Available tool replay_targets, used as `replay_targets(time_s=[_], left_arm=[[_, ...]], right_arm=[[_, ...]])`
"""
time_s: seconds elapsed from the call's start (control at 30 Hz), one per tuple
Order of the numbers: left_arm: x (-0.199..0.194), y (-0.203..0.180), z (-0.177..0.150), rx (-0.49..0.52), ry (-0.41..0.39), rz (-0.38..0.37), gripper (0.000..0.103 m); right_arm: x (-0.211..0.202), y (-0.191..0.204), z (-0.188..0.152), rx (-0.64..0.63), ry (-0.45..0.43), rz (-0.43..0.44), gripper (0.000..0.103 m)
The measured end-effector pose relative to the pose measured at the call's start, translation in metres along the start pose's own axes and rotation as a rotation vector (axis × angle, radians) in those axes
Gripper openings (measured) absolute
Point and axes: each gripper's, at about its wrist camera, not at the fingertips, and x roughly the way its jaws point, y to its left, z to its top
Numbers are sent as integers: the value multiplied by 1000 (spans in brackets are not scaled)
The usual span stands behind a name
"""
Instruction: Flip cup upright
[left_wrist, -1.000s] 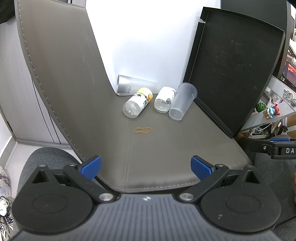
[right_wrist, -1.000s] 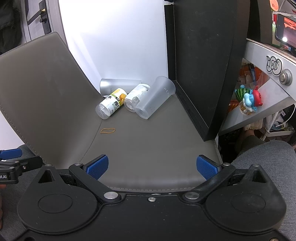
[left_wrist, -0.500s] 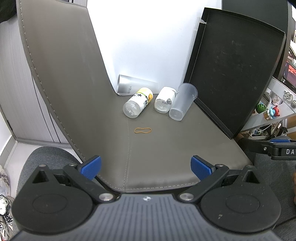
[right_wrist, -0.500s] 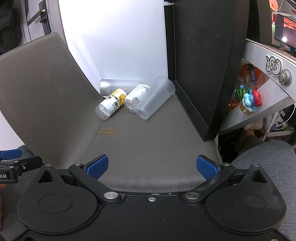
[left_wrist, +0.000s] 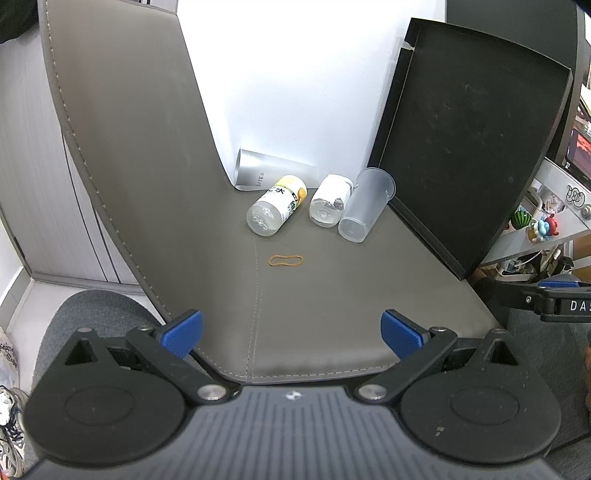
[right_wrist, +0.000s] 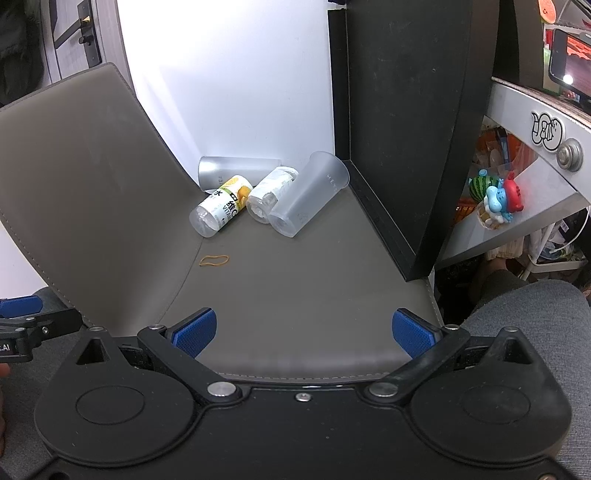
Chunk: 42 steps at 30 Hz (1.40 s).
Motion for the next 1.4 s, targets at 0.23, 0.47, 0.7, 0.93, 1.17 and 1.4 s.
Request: replay_targets(time_s=[0.23,0.47,0.7,0.93,1.17,1.4], left_arm=[[-1,1,0,-4,-3,-2,102],[-3,0,0,-2,-2,3,102],[-2,0,1,-9,-3,1,102],[-1,-1,0,-12,-4,2,102],[-1,0,0,-12,-4,2,102],[0,0,-1,-9,-3,2,102]], right_arm=[[1,0,0,2,2,1,103],[1,0,0,0,4,1,103],[2,0,0,-1,5,0,103],[2,0,0,-1,4,0,103],[2,0,0,1,4,0,103],[2,-1,0,-1,3,3,103]])
